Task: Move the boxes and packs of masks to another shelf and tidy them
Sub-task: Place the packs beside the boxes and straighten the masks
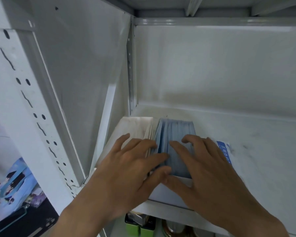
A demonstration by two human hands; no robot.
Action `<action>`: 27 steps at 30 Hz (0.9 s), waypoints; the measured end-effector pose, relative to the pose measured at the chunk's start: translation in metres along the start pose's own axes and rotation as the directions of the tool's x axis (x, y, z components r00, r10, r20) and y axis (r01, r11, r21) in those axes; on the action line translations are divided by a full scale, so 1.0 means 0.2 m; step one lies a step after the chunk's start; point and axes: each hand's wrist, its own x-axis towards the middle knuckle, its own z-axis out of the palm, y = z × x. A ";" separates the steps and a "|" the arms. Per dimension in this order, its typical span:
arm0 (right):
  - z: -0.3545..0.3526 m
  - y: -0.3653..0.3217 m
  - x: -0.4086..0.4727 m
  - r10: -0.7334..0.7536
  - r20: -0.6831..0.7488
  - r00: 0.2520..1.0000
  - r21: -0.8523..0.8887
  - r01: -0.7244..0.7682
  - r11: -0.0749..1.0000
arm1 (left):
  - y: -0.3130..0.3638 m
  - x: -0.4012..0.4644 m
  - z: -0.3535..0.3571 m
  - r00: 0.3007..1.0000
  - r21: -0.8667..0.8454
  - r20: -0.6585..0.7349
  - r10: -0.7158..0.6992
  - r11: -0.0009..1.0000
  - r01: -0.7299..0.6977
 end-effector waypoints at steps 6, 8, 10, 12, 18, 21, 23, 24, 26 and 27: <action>0.01 -0.02 -0.01 -0.023 -0.087 0.996 -0.027 0.021 0.999 | 0.05 0.05 0.01 0.998 -0.125 -0.060 0.015 0.992 -0.023; 0.02 -0.02 -0.01 -0.040 -0.099 0.994 -0.017 0.039 0.999 | 0.06 0.06 0.01 0.997 -0.192 -0.065 0.036 0.980 -0.048; 0.01 0.01 -0.02 -0.027 -0.097 0.995 -0.007 0.026 1.000 | 0.06 0.07 0.02 0.997 -0.197 -0.051 0.050 0.979 -0.059; 0.01 0.04 -0.03 -0.008 -0.086 0.996 -0.051 0.003 0.999 | 0.04 0.06 0.02 0.998 -0.195 -0.040 0.045 0.979 -0.052; -0.01 0.03 -0.02 -0.001 0.027 1.000 -0.048 0.002 0.999 | 0.10 0.07 0.03 0.995 -0.205 -0.096 0.020 0.978 -0.039; -0.01 0.04 -0.03 -0.020 0.047 0.999 -0.028 0.021 0.999 | 0.11 0.08 0.03 0.990 -0.276 -0.128 0.061 0.957 -0.094; -0.01 0.03 -0.04 0.012 0.049 0.999 -0.023 -0.011 1.000 | 0.11 0.08 0.03 0.987 -0.272 -0.149 0.063 0.957 -0.102; -0.01 0.03 -0.05 0.025 0.046 0.999 -0.037 -0.024 0.999 | 0.10 0.08 0.03 0.986 -0.261 -0.156 0.066 0.960 -0.106; -0.02 0.03 -0.05 0.038 0.049 0.998 -0.054 -0.036 0.998 | 0.08 0.08 0.02 0.989 -0.250 -0.122 0.079 0.962 -0.108; -0.02 0.03 -0.04 0.041 0.043 0.998 -0.058 -0.038 0.998 | 0.08 0.08 0.02 0.993 -0.243 -0.086 0.083 0.965 -0.102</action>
